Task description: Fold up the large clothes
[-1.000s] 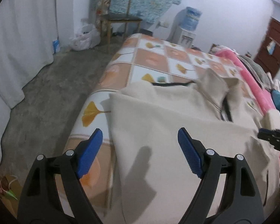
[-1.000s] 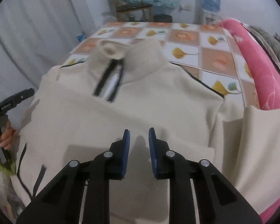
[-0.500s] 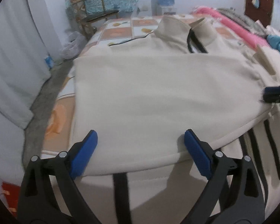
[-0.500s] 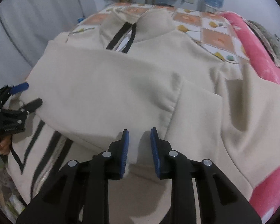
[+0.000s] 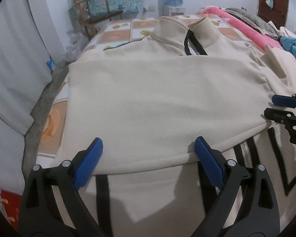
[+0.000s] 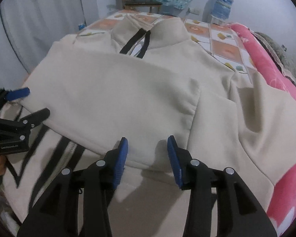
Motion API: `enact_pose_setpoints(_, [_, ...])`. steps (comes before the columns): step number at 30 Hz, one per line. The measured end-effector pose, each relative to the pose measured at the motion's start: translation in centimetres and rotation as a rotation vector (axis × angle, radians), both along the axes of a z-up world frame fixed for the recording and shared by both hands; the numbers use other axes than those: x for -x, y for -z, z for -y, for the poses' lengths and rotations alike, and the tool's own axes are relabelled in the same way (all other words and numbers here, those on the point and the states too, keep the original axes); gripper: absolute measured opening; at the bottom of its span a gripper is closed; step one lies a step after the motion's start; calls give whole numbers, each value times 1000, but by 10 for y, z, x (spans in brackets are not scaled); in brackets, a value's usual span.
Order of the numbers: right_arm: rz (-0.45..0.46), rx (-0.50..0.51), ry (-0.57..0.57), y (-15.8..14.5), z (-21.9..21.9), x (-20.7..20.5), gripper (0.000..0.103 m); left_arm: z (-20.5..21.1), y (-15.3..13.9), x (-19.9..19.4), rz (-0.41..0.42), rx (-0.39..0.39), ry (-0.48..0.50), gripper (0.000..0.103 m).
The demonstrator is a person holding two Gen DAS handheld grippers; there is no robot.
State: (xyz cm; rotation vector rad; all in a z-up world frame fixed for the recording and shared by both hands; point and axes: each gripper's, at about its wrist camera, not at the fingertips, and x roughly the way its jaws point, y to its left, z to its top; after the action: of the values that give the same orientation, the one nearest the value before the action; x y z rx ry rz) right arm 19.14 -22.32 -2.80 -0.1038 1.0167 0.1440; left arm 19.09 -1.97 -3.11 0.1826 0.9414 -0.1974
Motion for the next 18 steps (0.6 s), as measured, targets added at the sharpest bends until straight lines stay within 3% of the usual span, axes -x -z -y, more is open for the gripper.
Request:
enact_pose_setpoints(2, [20, -18, 12, -8, 5, 6, 49, -4, -12, 4, 24, 9, -8, 91])
enact_pose_setpoints(4, [43, -31, 38, -15, 12, 14, 63, -4, -23, 6, 44, 11, -6, 91])
enact_pose_setpoints(7, [56, -63, 82, -20, 27, 20, 70, -2, -42, 11, 56, 25, 7, 91])
enact_pose_setpoints(12, [59, -103, 164, -15, 58, 30, 73, 1, -64, 14, 52, 62, 20, 91])
enact_pose_setpoints(18, [16, -84, 165, 6, 68, 36, 73, 20, -66, -2, 18, 78, 5, 91])
